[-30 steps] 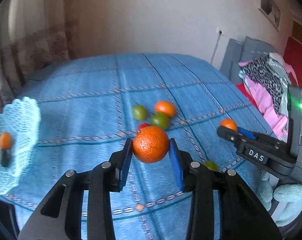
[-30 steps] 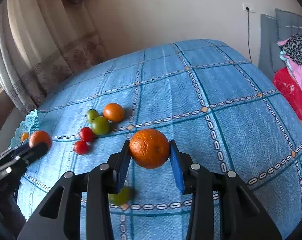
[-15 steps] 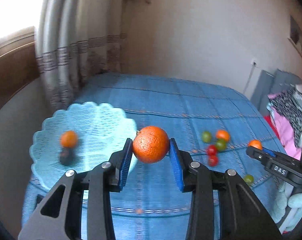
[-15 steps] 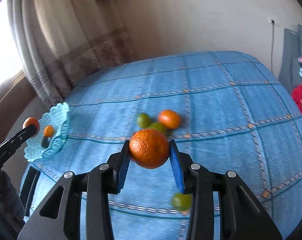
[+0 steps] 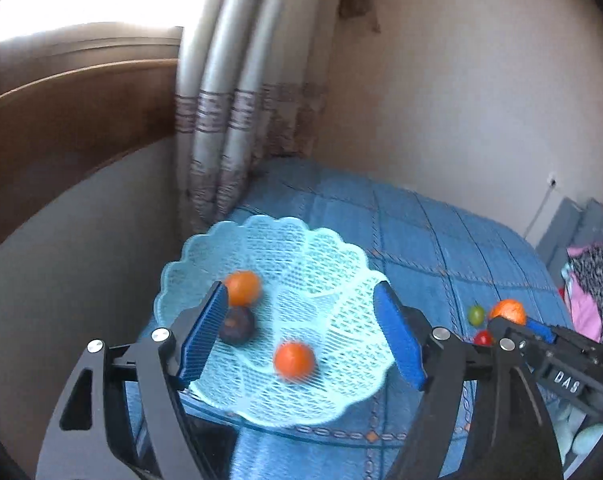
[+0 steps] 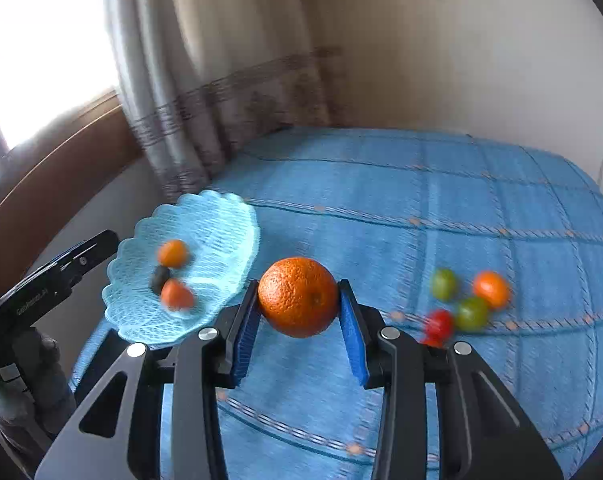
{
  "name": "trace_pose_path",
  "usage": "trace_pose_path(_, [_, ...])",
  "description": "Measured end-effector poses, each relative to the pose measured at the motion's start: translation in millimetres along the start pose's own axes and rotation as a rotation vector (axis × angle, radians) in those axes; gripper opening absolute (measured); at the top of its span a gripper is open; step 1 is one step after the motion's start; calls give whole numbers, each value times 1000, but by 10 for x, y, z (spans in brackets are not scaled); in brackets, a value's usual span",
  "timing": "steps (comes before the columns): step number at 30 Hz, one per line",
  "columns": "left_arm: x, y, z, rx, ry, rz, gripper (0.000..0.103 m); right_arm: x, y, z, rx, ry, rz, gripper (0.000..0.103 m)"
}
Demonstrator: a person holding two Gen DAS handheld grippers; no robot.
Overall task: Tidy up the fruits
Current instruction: 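Carry both oranges to the blue basket and open both tools, then move both tools back toward the remaining tomatoes and tangerine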
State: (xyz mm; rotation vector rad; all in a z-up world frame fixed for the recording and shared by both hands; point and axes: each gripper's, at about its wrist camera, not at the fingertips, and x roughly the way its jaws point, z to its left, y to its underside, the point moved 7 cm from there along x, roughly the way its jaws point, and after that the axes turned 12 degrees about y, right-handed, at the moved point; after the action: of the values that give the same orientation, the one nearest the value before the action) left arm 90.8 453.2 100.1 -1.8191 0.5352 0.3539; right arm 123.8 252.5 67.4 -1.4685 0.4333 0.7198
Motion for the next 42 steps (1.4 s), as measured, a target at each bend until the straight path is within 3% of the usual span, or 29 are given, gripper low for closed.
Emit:
trace_pose_path(10, [-245,-181,232,-37,-49,-73,88,236,-118,841,-114,-82,28,39])
trace_pose_path(13, [-231,-192,255,-43,-50,-77,98,313,-107,983,-113,-112,52,39])
trace_pose_path(14, [-224,-191,261,-43,-52,-77,99,344,-93,1025,-114,-120,62,43])
trace_pose_path(15, [-223,-187,264,-44,-53,-76,100,355,-88,1044,-112,-127,62,63])
trace_pose_path(17, [-212,-184,278,-52,-52,-73,100,323,-95,1016,-91,-111,20,80])
trace_pose_path(23, [-198,-172,356,-96,-53,-70,100,313,-103,845,-47,-87,11,81])
trace_pose_path(29, [-166,-139,335,-118,-34,-59,100,328,-96,658,8,-54,-11,92])
trace_pose_path(34, [-104,-107,328,-148,-9,-43,100,318,-96,512,17,-17,-37,94])
trace_pose_path(42, [-57,-51,225,-150,12,-23,100,380,-37,90,70,33,23,97])
